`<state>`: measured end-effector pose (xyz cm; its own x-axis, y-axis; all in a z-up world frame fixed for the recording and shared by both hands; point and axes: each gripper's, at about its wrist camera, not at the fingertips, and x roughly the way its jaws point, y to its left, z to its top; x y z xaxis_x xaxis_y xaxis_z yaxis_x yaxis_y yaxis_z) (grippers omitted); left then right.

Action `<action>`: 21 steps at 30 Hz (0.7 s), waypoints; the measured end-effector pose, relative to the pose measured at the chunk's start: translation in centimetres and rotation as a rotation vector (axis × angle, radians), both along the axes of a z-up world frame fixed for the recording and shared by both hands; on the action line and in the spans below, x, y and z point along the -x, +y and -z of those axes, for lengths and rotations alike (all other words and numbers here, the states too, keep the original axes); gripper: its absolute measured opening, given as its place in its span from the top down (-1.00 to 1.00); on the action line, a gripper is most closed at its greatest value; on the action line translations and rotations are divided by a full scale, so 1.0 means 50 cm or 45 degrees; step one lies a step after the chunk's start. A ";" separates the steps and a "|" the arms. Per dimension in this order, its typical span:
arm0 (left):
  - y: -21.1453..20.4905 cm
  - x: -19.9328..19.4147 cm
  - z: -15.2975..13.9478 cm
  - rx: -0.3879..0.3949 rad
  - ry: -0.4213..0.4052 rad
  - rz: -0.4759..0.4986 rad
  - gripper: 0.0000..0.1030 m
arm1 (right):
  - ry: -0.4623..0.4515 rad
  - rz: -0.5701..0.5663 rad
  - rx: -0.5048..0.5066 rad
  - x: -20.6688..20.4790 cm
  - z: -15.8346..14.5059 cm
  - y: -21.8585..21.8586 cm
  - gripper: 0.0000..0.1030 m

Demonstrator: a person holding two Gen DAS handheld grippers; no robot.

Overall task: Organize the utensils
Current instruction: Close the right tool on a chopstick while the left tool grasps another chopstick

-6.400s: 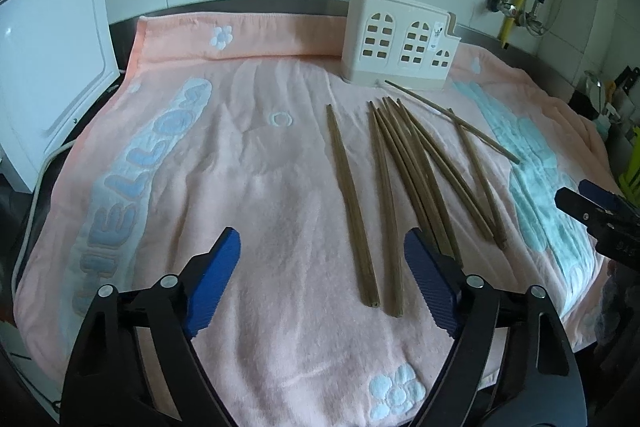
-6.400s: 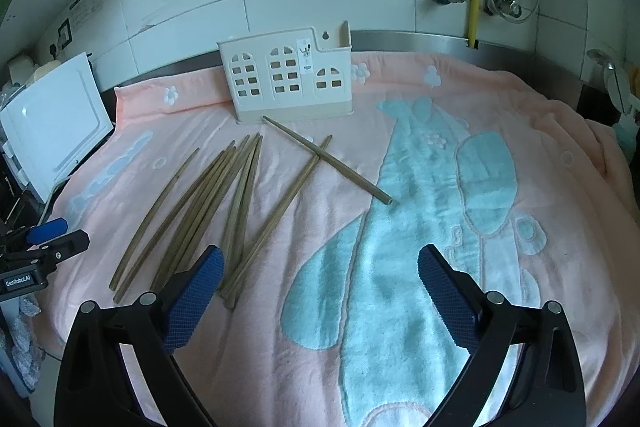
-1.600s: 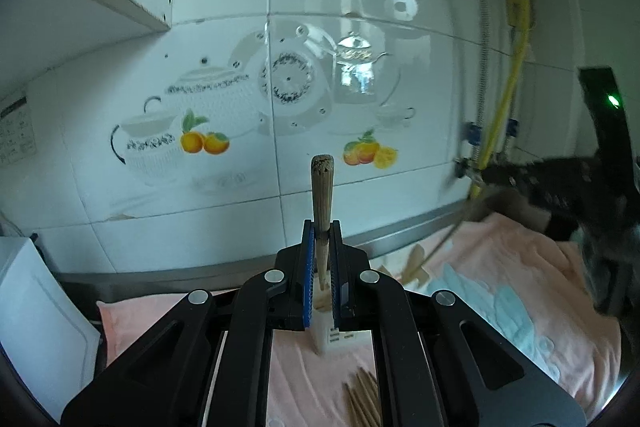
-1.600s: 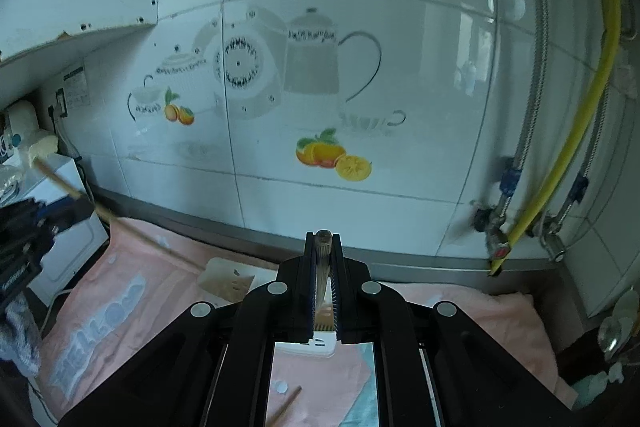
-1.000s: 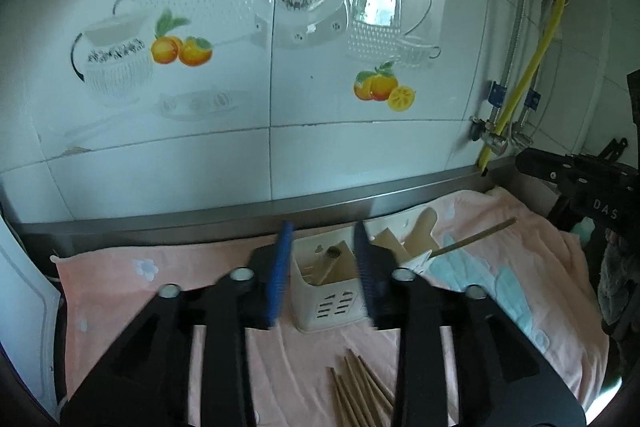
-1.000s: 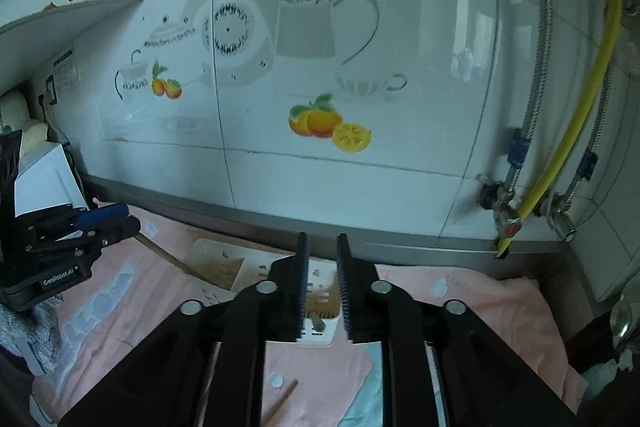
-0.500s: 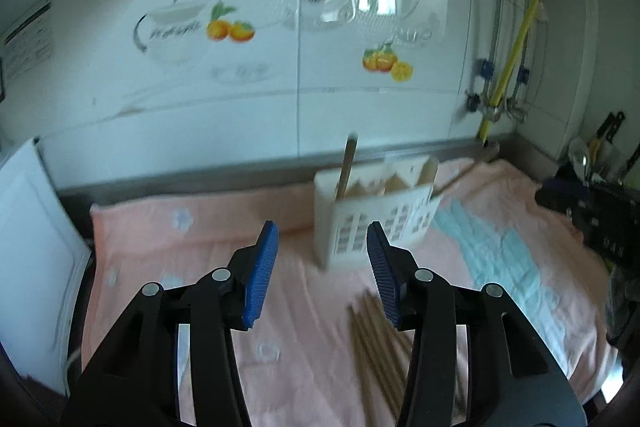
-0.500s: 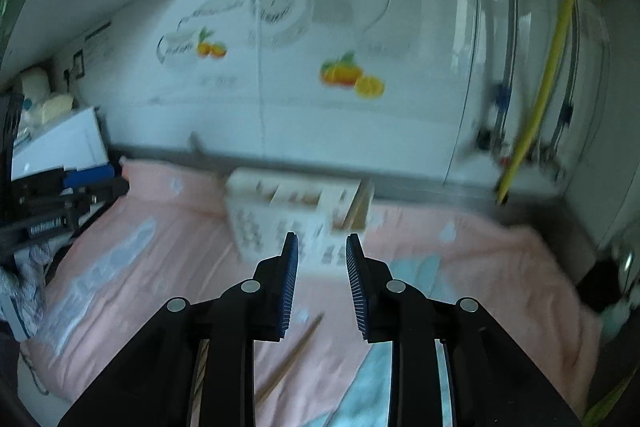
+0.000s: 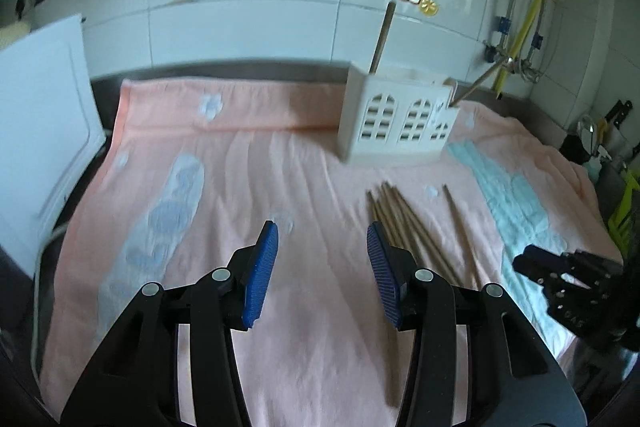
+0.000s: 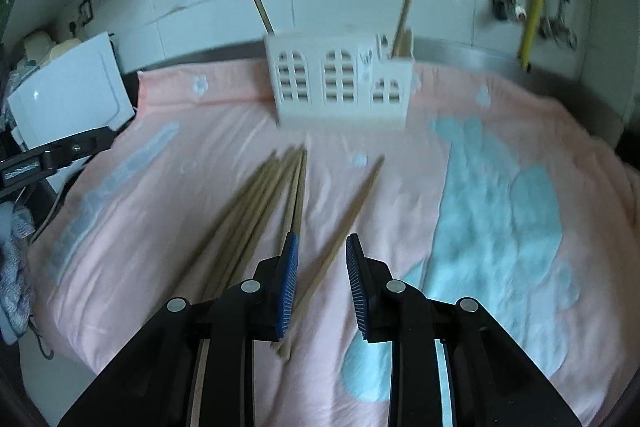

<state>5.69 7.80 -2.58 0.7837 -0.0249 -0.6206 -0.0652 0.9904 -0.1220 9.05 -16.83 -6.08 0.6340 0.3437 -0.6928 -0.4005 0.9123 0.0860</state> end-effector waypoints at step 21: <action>-0.028 0.071 0.130 -0.025 0.186 0.025 0.09 | 0.213 0.151 -0.141 -0.016 0.101 0.003 0.77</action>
<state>2.13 6.41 -9.10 0.6846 -0.0263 -0.7285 -0.0611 0.9938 -0.0933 9.86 -16.69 -11.14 0.5541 0.3531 -0.7538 -0.2624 0.9335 0.2444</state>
